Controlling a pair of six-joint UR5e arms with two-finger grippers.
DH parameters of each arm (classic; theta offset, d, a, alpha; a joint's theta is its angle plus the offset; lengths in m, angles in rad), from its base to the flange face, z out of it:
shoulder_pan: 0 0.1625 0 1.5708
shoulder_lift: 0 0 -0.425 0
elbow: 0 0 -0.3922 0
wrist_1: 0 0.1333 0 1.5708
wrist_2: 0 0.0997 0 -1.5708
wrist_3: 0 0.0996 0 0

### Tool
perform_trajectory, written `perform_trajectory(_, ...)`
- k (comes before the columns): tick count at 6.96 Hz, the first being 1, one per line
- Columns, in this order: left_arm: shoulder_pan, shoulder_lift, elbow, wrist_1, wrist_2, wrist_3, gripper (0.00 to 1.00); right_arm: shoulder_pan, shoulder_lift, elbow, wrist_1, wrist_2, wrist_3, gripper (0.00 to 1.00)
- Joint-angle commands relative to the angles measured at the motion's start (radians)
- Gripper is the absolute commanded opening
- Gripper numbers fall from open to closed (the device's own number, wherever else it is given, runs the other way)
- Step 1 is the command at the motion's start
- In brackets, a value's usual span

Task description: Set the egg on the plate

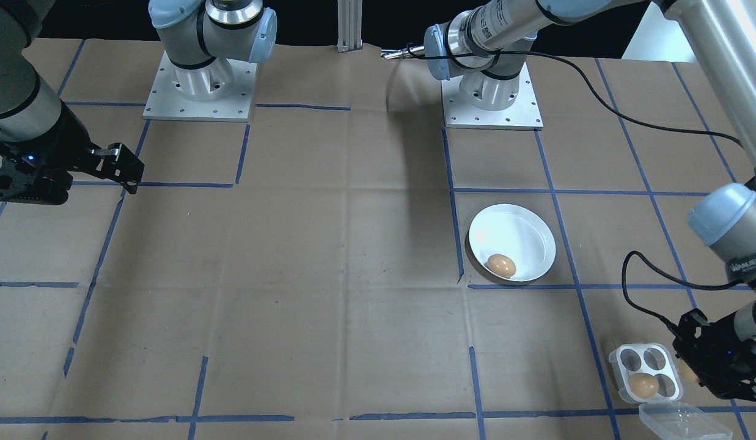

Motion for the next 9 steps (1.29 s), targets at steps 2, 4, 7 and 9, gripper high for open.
perform_trajectory(2,-0.023,0.224,-0.068,-0.251,-0.012,-0.266,0.29,0.000,0.000,0.000,0.001,0.000,0.000,1.00)
perform_trajectory(4,-0.085,0.405,-0.290,-0.257,-0.017,-0.597,0.24,0.000,0.000,0.000,-0.001,0.000,0.000,1.00)
perform_trajectory(7,-0.097,0.574,-0.603,-0.236,-0.122,-1.018,0.24,0.000,0.000,0.000,-0.001,0.000,0.000,1.00)
perform_trajectory(9,-0.112,0.558,-0.735,-0.087,-0.127,-1.133,0.23,0.000,0.000,0.000,0.001,0.000,0.000,1.00)
